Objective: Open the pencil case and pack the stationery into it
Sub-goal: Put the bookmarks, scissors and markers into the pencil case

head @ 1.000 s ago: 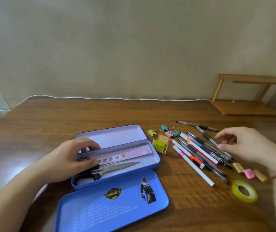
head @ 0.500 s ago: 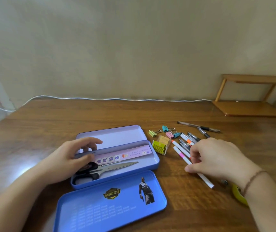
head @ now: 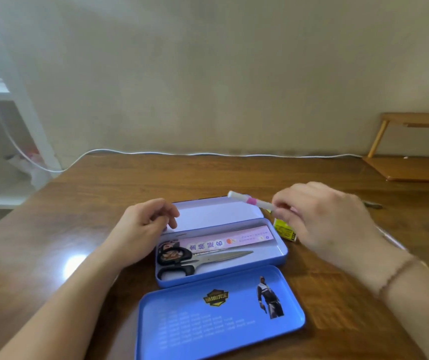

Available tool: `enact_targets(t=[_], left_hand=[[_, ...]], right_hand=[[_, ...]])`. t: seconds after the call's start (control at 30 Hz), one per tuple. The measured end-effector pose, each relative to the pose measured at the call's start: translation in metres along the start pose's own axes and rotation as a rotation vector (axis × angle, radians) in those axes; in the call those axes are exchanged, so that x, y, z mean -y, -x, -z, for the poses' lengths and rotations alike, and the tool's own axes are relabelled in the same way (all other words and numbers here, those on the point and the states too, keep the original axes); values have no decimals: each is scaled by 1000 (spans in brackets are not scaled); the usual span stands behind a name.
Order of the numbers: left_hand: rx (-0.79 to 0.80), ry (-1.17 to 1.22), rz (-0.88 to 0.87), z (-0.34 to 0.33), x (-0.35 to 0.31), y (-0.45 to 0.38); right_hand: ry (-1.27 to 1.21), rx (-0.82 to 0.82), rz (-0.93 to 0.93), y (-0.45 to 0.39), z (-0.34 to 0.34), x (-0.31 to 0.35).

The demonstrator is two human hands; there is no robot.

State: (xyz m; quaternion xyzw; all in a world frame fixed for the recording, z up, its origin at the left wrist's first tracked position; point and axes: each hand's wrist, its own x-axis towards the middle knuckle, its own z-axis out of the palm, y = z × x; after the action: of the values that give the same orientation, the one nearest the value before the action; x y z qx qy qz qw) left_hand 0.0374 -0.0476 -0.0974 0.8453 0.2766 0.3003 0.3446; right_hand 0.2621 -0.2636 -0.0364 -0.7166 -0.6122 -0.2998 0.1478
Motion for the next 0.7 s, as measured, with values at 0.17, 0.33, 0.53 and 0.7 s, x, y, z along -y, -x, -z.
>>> enact_targets(t=[0.17, 0.33, 0.53, 0.7], left_hand=[[3, 18, 13, 1, -4, 1], [112, -121, -40, -3, -7, 3], [157, -275, -41, -3, -6, 1], [145, -289, -16, -5, -5, 1]], right_hand=[[-32, 217, 230, -30, -59, 55], [-168, 304, 139, -42, -68, 74], [-244, 380, -32, -51, -70, 81], [-206, 325, -132, -42, -31, 51]])
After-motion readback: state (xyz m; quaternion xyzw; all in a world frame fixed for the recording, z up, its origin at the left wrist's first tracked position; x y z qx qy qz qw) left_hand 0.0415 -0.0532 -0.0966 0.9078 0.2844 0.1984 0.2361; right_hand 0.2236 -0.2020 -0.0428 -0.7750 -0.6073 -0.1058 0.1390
